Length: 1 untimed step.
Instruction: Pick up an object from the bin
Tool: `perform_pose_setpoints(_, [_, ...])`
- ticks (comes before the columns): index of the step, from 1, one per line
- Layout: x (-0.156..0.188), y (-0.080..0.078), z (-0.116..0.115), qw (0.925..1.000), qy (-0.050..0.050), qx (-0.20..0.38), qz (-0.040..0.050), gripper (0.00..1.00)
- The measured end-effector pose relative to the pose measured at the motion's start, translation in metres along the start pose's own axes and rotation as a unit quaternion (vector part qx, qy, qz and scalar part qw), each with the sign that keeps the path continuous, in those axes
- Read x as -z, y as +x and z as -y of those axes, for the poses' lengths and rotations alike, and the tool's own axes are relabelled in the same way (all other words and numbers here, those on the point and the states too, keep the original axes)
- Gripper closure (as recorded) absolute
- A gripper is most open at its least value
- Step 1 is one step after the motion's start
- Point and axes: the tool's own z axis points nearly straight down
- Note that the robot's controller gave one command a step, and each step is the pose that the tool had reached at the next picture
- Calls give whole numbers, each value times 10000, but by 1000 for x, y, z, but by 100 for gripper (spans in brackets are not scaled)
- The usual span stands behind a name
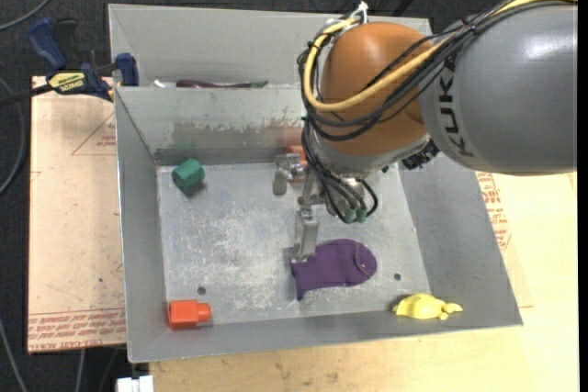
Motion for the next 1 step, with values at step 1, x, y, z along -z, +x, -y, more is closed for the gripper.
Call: perform_pose_setpoints(1, [-91,-4,49,9999,4,157,-16,100])
